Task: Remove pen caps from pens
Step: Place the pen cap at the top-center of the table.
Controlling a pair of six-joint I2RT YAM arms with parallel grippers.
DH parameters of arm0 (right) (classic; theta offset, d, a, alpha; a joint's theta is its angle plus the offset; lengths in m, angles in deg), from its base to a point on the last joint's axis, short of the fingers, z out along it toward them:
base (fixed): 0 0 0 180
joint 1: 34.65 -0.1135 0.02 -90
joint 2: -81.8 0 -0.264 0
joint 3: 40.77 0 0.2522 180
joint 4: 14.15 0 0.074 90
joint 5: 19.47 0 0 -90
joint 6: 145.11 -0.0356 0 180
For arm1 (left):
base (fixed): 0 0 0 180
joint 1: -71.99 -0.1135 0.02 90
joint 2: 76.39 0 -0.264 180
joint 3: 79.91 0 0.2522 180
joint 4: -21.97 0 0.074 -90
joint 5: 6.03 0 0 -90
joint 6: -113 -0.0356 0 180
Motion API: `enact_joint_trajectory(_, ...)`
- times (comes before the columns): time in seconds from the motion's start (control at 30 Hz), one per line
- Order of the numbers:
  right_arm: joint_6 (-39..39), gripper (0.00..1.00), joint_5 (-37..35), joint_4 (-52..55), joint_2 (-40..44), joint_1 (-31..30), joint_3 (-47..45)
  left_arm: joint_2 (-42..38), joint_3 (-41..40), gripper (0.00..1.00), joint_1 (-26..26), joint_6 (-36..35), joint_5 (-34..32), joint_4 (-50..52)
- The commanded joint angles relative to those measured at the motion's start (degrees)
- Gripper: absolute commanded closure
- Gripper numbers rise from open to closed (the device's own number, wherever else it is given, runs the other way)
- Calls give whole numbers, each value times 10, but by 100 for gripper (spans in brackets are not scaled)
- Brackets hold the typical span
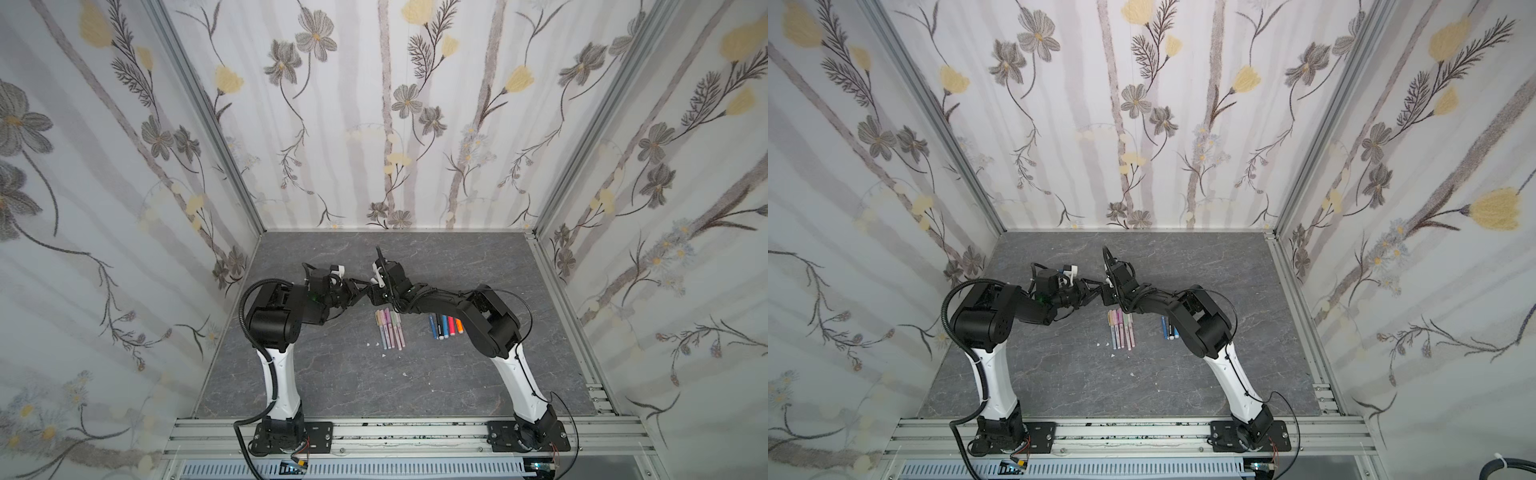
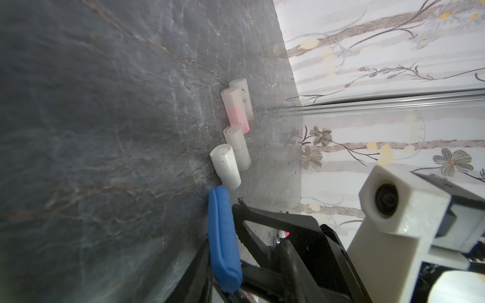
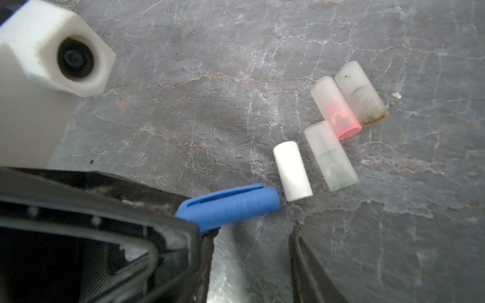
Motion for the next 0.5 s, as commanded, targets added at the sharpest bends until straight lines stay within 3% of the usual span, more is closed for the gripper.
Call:
enact_joint_trajectory(0.0,-14,53,17,-33,7,-1,13,-5,-7,60,0,-2,14,-14)
enact_joint_trajectory(0.47,-23,53,-26,-24,6,-1,18,-47,-40,60,-13,4,26,-23)
